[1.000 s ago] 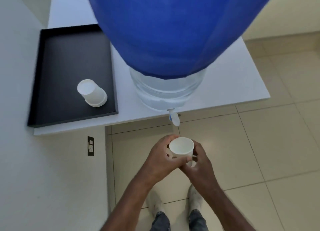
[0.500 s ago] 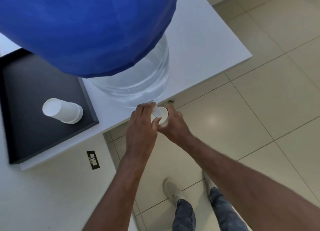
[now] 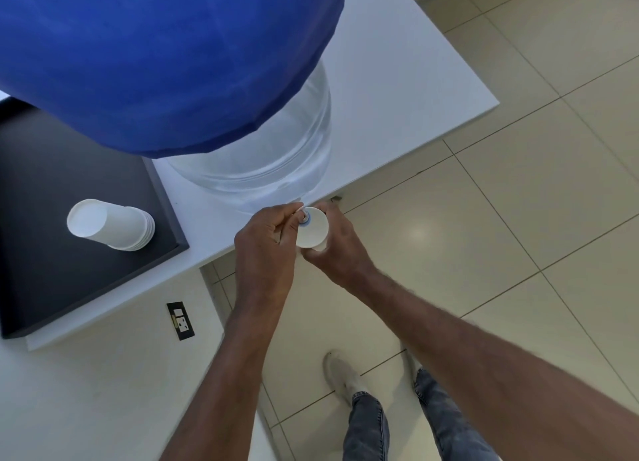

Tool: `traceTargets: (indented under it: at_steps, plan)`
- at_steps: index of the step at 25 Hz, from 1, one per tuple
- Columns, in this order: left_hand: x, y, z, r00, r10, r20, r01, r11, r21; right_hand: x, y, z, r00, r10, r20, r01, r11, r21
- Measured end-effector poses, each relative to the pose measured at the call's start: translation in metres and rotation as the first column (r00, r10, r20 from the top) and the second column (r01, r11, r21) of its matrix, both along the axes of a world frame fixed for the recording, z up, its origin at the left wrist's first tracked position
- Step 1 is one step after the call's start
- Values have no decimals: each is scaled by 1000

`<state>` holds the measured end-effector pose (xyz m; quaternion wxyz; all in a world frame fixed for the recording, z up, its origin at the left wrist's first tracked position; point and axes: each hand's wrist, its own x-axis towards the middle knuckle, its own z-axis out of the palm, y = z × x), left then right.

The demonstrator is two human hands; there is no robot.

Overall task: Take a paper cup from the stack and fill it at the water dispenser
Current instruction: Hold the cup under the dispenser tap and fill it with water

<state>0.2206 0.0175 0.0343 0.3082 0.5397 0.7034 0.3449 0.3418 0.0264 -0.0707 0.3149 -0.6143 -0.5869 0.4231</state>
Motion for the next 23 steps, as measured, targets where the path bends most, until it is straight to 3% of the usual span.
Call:
traceTargets:
  at_steps: [23]
  plan:
    - [-3, 5, -1, 1000, 16, 19, -15, 1000, -22, 6, 2, 3, 998, -38, -60, 38, 999, 9]
